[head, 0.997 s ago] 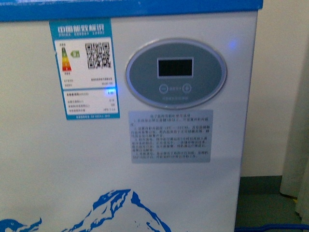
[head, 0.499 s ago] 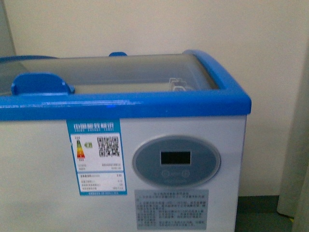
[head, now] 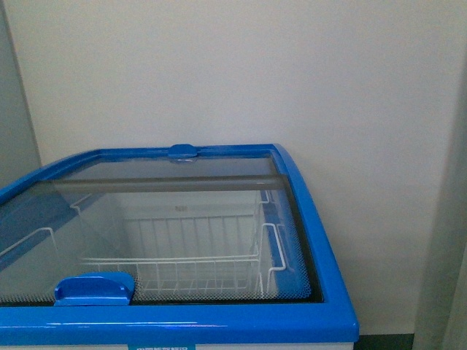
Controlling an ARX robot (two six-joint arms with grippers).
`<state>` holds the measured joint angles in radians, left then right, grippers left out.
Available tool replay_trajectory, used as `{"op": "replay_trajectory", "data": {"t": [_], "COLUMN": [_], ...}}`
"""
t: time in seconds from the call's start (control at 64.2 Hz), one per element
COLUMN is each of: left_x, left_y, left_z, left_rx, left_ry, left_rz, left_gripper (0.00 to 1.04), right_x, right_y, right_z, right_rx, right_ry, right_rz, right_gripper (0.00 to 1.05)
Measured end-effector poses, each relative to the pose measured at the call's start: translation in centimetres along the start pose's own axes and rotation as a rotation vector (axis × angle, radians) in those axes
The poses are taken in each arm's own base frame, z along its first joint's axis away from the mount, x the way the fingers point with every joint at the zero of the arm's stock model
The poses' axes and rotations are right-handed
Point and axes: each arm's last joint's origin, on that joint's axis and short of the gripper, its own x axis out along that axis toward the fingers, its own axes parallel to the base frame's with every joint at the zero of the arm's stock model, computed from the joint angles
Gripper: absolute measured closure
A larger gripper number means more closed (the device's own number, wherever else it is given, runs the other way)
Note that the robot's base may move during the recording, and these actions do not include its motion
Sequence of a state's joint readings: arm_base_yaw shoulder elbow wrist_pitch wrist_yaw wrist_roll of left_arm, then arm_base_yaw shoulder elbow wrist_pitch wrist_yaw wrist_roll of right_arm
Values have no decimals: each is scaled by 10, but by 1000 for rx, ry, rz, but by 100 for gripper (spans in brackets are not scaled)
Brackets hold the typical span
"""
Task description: Put drink in fridge
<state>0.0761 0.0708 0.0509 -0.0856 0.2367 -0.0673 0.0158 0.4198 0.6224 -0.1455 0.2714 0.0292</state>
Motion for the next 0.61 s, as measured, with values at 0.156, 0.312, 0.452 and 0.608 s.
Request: {"op": "replay_trajectory", "data": {"t": [0.156,0.312,0.452,0.608], "left_x": [17,41,66,98], "left_y": [13,28,40,51], "left_z": [14,45,62,58], "left_rx": [-97,57,303,637], "left_ry": [90,-13,-106,-177], "left_rz": [-245,-310,-389,-465], "left_gripper": [8,8,8,8], "right_x": [0,0,0,0], "right_y": [0,0,0,0], "right_z": [0,0,0,0], "right_rx": [0,0,0,0], "right_ry": [0,0,0,0], "right_rz": [4,0,3,2], "right_gripper": [68,68,68,68]}}
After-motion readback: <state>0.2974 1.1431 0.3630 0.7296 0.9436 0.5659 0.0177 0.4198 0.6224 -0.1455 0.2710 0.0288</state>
